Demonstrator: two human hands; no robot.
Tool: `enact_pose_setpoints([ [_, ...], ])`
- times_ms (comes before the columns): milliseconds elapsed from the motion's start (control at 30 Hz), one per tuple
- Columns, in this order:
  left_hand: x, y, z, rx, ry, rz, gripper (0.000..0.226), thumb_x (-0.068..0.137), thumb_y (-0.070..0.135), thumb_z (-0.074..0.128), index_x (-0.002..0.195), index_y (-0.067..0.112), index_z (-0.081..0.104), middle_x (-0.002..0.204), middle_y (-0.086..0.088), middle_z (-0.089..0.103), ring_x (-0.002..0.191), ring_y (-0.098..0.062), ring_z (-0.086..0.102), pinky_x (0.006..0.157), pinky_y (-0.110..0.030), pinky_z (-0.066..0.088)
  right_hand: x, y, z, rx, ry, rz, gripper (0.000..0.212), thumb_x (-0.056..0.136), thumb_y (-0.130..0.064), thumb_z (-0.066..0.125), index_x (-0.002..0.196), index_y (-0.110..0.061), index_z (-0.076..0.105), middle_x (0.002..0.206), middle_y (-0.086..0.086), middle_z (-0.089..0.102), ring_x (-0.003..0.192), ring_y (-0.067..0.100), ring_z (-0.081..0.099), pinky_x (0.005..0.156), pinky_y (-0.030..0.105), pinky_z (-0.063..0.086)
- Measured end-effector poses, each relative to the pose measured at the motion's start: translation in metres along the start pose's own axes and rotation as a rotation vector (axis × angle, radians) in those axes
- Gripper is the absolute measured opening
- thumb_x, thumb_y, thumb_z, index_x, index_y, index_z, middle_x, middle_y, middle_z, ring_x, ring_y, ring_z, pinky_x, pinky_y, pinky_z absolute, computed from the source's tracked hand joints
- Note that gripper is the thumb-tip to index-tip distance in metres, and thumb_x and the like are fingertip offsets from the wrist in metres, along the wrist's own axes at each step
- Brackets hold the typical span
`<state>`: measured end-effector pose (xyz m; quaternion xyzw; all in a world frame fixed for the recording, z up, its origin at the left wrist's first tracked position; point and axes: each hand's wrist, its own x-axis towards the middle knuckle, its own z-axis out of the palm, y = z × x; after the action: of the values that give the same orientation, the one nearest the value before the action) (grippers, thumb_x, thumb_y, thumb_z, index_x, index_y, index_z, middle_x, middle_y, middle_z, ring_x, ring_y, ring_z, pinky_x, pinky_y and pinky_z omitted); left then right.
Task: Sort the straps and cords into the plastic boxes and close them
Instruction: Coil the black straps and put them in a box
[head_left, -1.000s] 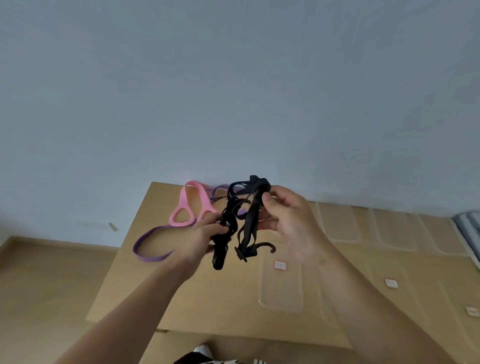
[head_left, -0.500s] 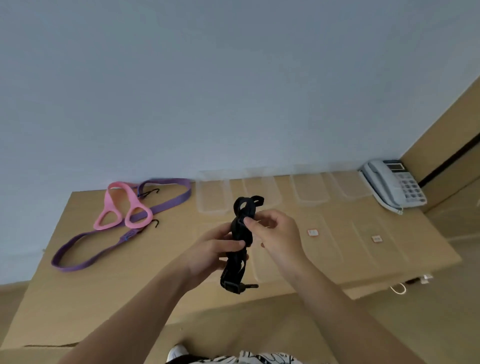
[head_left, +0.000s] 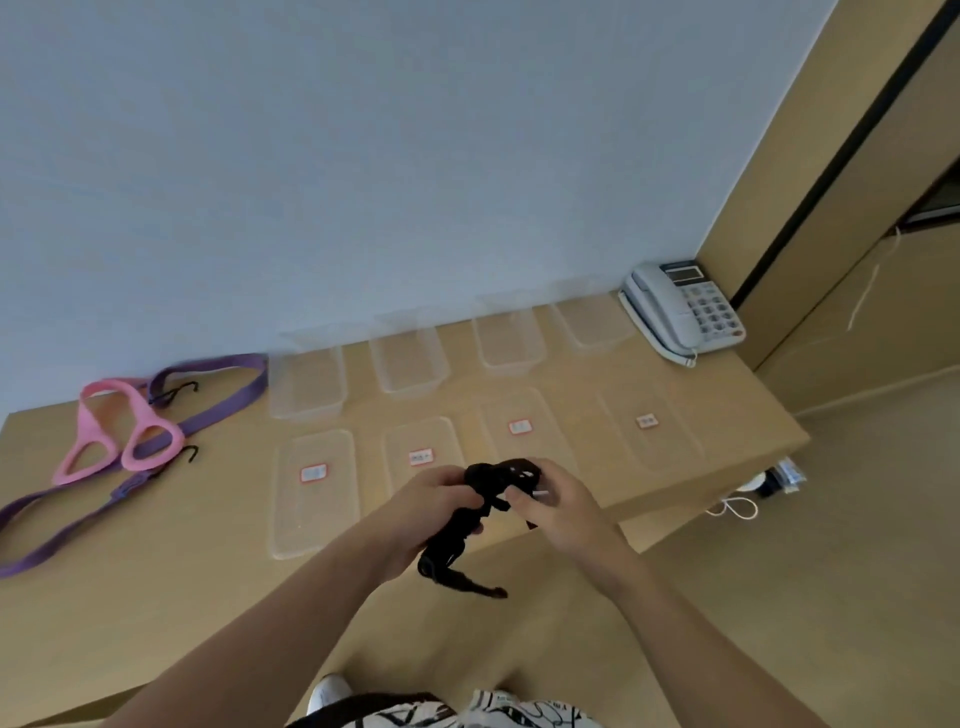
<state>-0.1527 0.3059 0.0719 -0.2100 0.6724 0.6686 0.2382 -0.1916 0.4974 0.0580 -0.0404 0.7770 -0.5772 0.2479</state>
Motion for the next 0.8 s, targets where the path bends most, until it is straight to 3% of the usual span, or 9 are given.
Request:
enact_pose_setpoints([
  [133,0.026,0.001,0.026,-0.249,0.168,-0.027,0.02,0.099,0.011,0.058,0.117,0.009,0.066,0.105,-0.015,0.071,0.087,-0.025,0.068,0.068,-0.037,0.054,0.008,0.002,-0.008,0.012,0.076,0.013,0.028,0.09,-0.028,0.075,0.108,-0.044,0.06,0.097,-0.008,0.073,0.096,0.004,0.068,0.082,0.022,0.05],
  [233,0.05,0.01,0.038,-0.367,0.189,-0.01,0.02,0.101,0.016,0.058,0.118,0.009,0.066,0.107,-0.014,0.074,0.089,-0.027,0.07,0.068,-0.037,0.057,0.018,-0.003,-0.006,-0.017,0.023,-0.048,0.052,0.077,-0.027,0.084,0.111,-0.053,0.055,0.109,-0.017,0.066,0.102,0.0,0.064,0.08,0.016,0.05],
  [300,0.066,0.018,0.041,-0.426,0.186,-0.005,0.022,0.102,0.018,0.057,0.12,0.007,0.065,0.112,-0.018,0.073,0.099,-0.035,0.071,0.079,-0.044,0.058,0.03,-0.01,-0.006,-0.134,0.035,-0.095,0.065,0.07,-0.03,0.087,0.115,-0.057,0.048,0.117,-0.017,0.059,0.103,-0.001,0.06,0.074,0.011,0.046],
  [400,0.089,0.026,0.035,-0.483,0.178,-0.018,0.026,0.104,0.019,0.057,0.123,0.004,0.062,0.117,-0.023,0.071,0.106,-0.039,0.069,0.086,-0.048,0.055,0.051,-0.02,-0.01,-0.337,0.086,-0.154,0.071,0.069,-0.033,0.083,0.129,-0.047,0.047,0.112,-0.02,0.054,0.1,-0.003,0.055,0.074,0.016,0.042],
  [500,0.109,0.032,0.026,-0.499,0.123,-0.02,0.023,0.104,0.018,0.055,0.123,0.006,0.063,0.116,-0.02,0.072,0.104,-0.031,0.072,0.081,-0.043,0.06,0.074,-0.024,-0.009,-0.569,0.011,-0.135,0.081,0.076,-0.035,0.071,0.147,-0.039,0.033,0.116,-0.01,0.053,0.108,0.009,0.054,0.087,0.031,0.048],
  [567,0.122,0.035,0.022,-0.463,0.097,-0.037,0.021,0.105,0.016,0.052,0.121,0.008,0.064,0.113,-0.014,0.074,0.095,-0.022,0.074,0.073,-0.036,0.061,0.092,-0.021,-0.007,-0.838,-0.005,-0.096,0.089,0.081,-0.041,0.064,0.157,-0.027,0.019,0.128,0.0,0.05,0.116,0.021,0.052,0.096,0.04,0.047],
  [633,0.135,0.037,0.019,-0.374,0.072,-0.062,0.022,0.105,0.011,0.05,0.121,0.007,0.063,0.114,-0.013,0.073,0.1,-0.023,0.072,0.076,-0.036,0.061,0.107,-0.014,-0.005,-1.066,0.027,-0.063,0.09,0.085,-0.045,0.058,0.158,-0.02,0.013,0.136,0.005,0.047,0.12,0.026,0.048,0.099,0.042,0.042],
  [733,0.148,0.036,0.011,-0.066,0.089,-0.035,0.022,0.098,0.01,0.052,0.114,0.009,0.067,0.114,-0.014,0.072,0.106,-0.028,0.069,0.09,-0.041,0.059,0.122,-0.005,-0.009,-1.146,0.06,-0.027,0.085,0.087,-0.053,0.049,0.157,-0.02,0.015,0.14,0.005,0.046,0.122,0.027,0.046,0.096,0.043,0.038],
  [800,0.149,0.034,0.004,0.177,0.135,0.03,0.022,0.095,0.017,0.054,0.11,0.016,0.07,0.104,-0.006,0.074,0.094,-0.025,0.068,0.084,-0.032,0.058,0.13,0.0,-0.013,-1.108,0.058,-0.001,0.082,0.088,-0.056,0.045,0.157,-0.023,0.016,0.142,0.004,0.045,0.123,0.029,0.046,0.097,0.044,0.038],
])
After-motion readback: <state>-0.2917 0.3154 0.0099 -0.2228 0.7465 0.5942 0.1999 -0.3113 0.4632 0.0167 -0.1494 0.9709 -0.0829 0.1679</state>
